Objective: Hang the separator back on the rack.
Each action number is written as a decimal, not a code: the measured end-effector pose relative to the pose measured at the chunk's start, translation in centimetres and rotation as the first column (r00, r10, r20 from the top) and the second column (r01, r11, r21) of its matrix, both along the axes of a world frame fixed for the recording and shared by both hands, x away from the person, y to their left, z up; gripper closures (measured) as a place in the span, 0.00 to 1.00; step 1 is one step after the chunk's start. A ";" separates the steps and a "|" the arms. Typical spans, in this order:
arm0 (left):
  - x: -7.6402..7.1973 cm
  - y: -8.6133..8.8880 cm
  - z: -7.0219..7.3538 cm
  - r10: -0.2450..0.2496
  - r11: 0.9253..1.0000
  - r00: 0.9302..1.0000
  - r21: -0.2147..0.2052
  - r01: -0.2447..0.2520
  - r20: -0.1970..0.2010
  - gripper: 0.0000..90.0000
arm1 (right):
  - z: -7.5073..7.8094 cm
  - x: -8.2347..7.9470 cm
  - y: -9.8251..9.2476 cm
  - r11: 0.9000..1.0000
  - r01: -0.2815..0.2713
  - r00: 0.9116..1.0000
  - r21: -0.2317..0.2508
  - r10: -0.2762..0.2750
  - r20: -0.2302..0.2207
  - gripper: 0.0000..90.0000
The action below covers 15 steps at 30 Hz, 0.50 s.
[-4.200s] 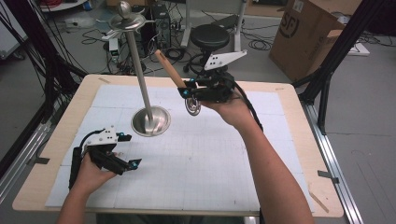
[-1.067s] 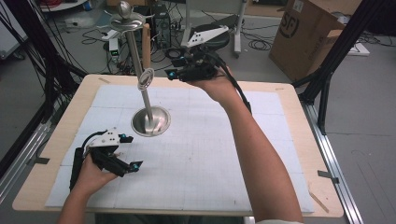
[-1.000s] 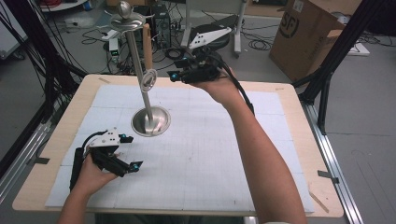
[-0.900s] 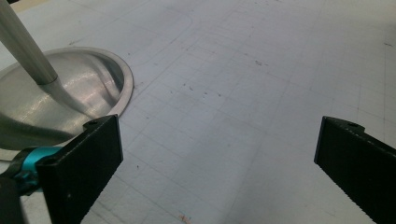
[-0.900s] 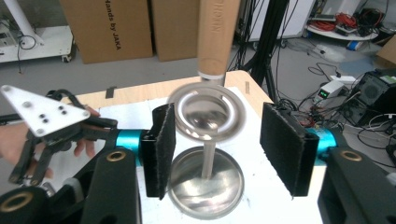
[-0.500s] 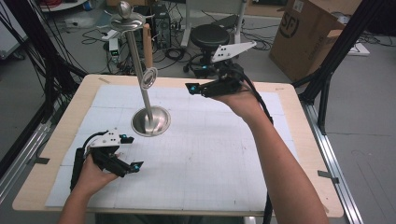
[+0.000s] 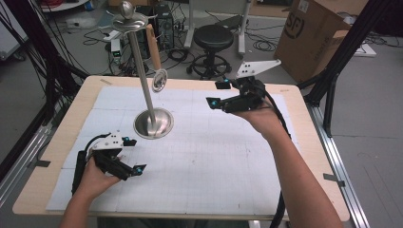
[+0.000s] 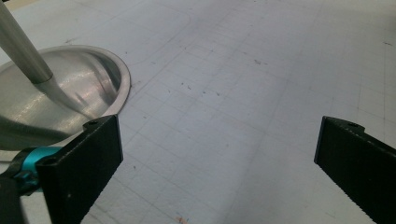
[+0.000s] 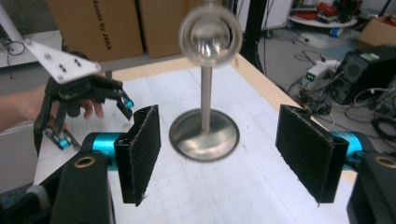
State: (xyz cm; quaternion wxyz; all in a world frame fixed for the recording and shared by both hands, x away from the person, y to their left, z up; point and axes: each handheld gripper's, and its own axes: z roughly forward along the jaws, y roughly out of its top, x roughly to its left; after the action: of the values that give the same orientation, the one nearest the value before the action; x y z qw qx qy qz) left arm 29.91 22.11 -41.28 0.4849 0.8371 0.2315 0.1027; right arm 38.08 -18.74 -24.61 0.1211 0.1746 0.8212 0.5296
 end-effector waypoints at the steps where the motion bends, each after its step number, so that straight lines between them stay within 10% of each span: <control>1: 0.0 0.0 0.0 0.002 1.000 1.000 -0.003 -0.002 0.001 0.02 | -0.3 -0.1 -0.3 1.000 0.001 1.000 0.007 -0.001 0.004 0.33; 15: 0.6 0.3 0.0 0.021 0.999 1.000 -0.033 -0.021 -0.001 0.02 | -4.8 -1.5 -4.3 0.997 0.070 0.996 0.038 -0.068 -0.062 0.26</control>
State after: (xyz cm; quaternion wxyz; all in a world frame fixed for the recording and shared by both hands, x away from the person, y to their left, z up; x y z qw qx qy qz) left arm 30.47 22.43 -41.29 0.4974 0.8266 0.2421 0.1039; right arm 36.54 -23.07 -29.42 0.1108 0.2212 0.8072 0.5359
